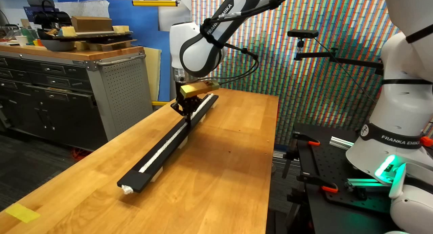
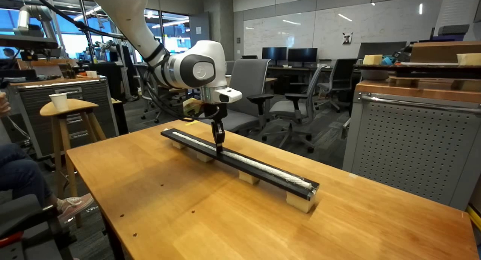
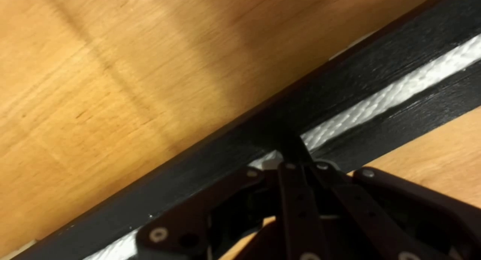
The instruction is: Put the rope on the skate then press on it
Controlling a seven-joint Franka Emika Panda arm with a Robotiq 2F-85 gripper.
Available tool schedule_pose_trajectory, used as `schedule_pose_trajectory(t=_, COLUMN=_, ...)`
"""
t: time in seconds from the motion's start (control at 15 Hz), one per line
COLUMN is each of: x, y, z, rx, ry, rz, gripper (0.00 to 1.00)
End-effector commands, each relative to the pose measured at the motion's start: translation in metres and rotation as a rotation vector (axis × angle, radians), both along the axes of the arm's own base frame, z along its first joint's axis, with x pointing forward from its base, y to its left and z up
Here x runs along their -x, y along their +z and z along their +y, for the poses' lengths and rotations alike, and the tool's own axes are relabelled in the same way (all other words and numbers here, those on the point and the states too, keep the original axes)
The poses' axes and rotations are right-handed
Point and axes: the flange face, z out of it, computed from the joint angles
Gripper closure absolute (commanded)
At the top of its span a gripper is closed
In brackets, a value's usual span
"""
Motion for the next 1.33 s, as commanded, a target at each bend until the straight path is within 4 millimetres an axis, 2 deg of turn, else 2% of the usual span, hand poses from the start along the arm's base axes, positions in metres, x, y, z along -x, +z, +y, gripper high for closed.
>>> schedule_pose_trajectory(t=0.0, x=-0.001, y=0.005, z=-0.009, rx=0.008, ry=-0.016, rz=-0.013, gripper=1.00)
schedule_pose_trajectory(t=0.6, x=-0.001, y=0.019, z=-0.024, rx=0.011, ry=-0.046, rz=-0.071, gripper=1.00)
schedule_pose_trajectory(t=0.93, x=0.000, y=0.009, z=-0.029, rx=0.013, ry=-0.057, rz=-0.045, gripper=1.00)
schedule_pose_trajectory(t=1.27, x=-0.007, y=-0.015, z=-0.036, rx=-0.005, ry=-0.069, rz=-0.001, gripper=1.00)
